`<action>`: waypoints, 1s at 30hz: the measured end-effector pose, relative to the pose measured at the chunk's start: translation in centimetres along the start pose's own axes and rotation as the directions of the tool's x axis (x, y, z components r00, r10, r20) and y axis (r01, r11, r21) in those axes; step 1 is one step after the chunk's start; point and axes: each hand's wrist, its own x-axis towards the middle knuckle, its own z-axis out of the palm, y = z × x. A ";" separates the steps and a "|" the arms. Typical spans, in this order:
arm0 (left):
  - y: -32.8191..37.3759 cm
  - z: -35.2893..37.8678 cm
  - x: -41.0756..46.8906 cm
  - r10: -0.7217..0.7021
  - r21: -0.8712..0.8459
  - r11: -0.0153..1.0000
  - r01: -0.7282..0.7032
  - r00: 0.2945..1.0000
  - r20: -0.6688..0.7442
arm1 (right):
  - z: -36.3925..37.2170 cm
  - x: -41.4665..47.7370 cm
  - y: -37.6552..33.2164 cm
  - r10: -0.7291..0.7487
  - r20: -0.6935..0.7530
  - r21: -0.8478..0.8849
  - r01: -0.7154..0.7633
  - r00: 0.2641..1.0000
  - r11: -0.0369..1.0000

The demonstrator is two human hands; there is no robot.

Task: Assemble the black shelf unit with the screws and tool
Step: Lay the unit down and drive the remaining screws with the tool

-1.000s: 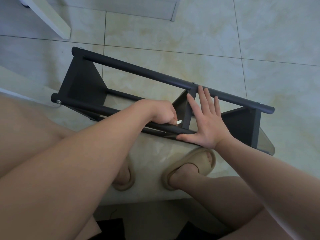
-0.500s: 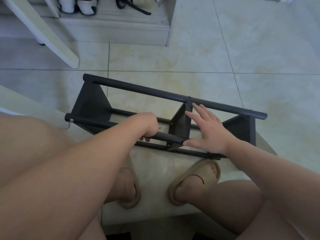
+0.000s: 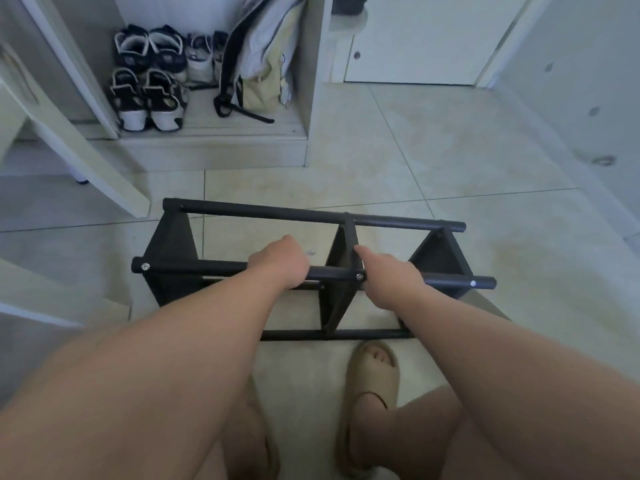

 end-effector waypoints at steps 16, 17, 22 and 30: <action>-1.6 -5.0 13.0 -0.035 0.049 0.998 0.037 0.999 -0.028 | -3.5 12.4 1.1 -0.250 -0.084 -0.003 0.251 0.965 0.968; -1.6 -5.0 14.2 -0.023 0.067 0.997 0.027 0.997 -0.072 | -3.4 13.4 1.3 -0.246 -0.113 0.004 0.248 0.963 0.969; -2.0 -3.2 19.6 0.015 0.057 0.998 0.010 0.908 -0.418 | -1.1 18.9 1.7 -0.135 -0.300 0.024 0.149 0.944 0.988; -3.8 0.6 28.6 0.020 0.004 1.000 -0.021 0.881 -0.472 | 3.9 28.2 2.3 -0.125 -0.327 0.043 0.147 0.937 0.988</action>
